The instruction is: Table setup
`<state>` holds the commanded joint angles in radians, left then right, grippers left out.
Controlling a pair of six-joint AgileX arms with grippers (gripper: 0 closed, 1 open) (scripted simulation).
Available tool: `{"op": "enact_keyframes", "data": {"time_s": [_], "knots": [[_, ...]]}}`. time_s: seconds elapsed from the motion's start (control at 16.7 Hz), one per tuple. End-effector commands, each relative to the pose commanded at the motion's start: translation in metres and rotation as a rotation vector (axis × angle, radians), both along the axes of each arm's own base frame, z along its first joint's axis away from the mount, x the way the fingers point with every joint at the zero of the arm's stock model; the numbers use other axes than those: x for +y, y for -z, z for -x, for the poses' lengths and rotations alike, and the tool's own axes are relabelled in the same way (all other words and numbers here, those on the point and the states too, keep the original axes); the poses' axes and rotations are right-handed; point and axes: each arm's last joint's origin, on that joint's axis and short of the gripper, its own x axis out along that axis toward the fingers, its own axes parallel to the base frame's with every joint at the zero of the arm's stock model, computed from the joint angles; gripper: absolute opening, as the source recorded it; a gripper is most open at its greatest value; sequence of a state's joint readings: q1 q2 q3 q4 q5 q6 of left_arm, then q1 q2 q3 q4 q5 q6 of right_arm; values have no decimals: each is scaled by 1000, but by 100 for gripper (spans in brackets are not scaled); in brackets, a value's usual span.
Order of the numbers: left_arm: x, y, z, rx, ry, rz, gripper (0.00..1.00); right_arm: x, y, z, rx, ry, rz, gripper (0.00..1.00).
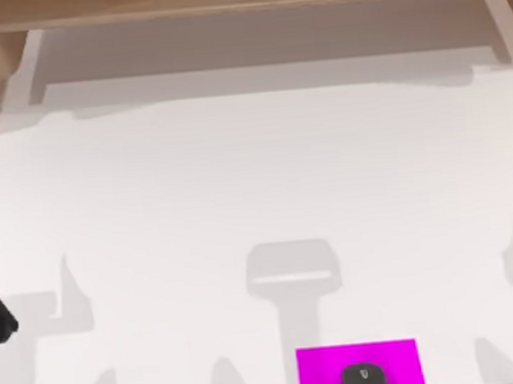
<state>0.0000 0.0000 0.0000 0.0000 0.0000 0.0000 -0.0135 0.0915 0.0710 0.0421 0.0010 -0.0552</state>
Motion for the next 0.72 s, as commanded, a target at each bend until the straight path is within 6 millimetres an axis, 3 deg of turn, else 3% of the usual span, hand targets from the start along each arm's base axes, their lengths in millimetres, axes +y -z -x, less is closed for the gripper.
{"op": "enact_keyframes", "data": {"time_s": [0.18,0.54,0.72], "knots": [[0,0,0,0,0,0,100,1,20,2,20,-14,-53,100],[0,0,0,0,0,0,100,1,21,2,21,-15,-57,100],[-2,-16,0,-3,8,5,100,1,21,2,21,-15,-57,100]]}}
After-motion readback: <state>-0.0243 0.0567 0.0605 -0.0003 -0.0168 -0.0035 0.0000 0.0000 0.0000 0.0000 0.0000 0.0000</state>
